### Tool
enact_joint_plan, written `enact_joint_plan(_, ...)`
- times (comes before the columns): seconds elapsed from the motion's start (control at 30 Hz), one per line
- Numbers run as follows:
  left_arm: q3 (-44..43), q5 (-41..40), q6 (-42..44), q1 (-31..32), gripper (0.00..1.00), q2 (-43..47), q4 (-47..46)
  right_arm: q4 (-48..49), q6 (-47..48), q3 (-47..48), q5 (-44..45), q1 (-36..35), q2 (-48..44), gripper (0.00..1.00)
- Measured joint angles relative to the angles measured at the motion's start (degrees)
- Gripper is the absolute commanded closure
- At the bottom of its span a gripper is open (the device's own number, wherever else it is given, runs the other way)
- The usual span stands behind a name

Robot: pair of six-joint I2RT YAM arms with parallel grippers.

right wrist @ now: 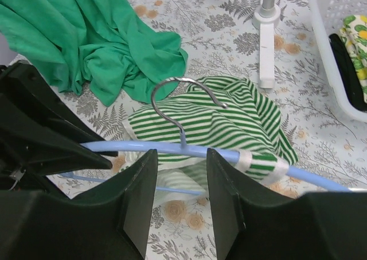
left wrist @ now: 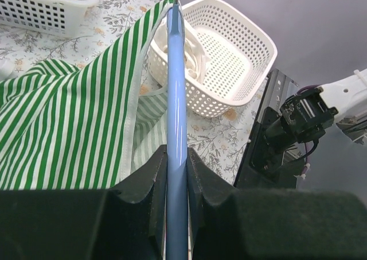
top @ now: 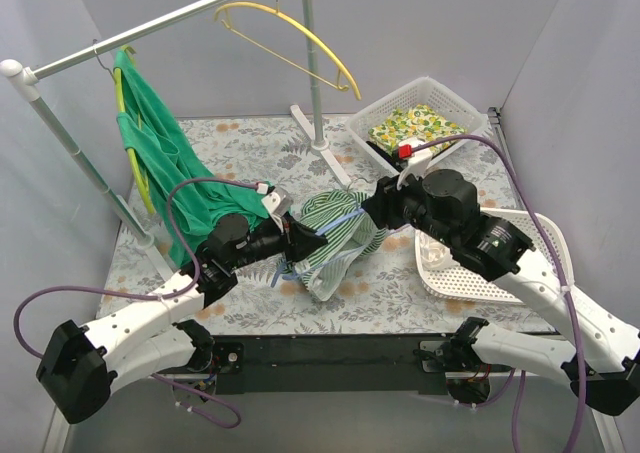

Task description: Place the tank top on the hanger

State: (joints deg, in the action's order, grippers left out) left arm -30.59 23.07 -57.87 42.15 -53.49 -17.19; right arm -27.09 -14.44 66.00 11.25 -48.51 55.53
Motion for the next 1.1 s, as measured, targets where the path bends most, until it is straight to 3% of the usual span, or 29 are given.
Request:
enact_joint_plan(0.43,-3.34,-0.72,0.04,2.51,1.0,-2.51,0.61,9.49,1.07,-6.01,0.81,-0.31,5.16,0.56)
enact_joint_plan(0.53,-3.67,-1.01,-0.02,3.06,1.0,-2.97,0.68,11.17,1.01,-6.97,1.7,-0.48,5.16,0.82)
enact_joint_plan(0.57,-3.8,-1.18,-0.04,3.17,1.0,-3.21,0.63,11.72,0.98,-7.28,2.05,-0.61,5.16,0.98)
enact_joint_plan(0.67,-4.17,-1.97,-0.98,3.37,0.74,-3.78,1.27,12.33,2.12,-8.24,3.65,-0.85,5.16,0.99)
enact_joint_plan(0.87,-7.43,-7.15,-5.03,3.69,0.34,-4.02,4.02,12.9,2.78,-10.1,6.6,-2.05,5.11,0.99)
enact_joint_plan(0.97,-9.75,-12.66,-8.48,3.74,0.23,-2.93,7.5,13.38,3.39,-11.69,7.82,-2.62,4.68,0.99)
enact_joint_plan(1.1,-12.76,-22.29,-14.29,3.72,0.22,-0.5,15.74,13.62,4.85,-13.77,8.09,-2.99,3.34,0.99)
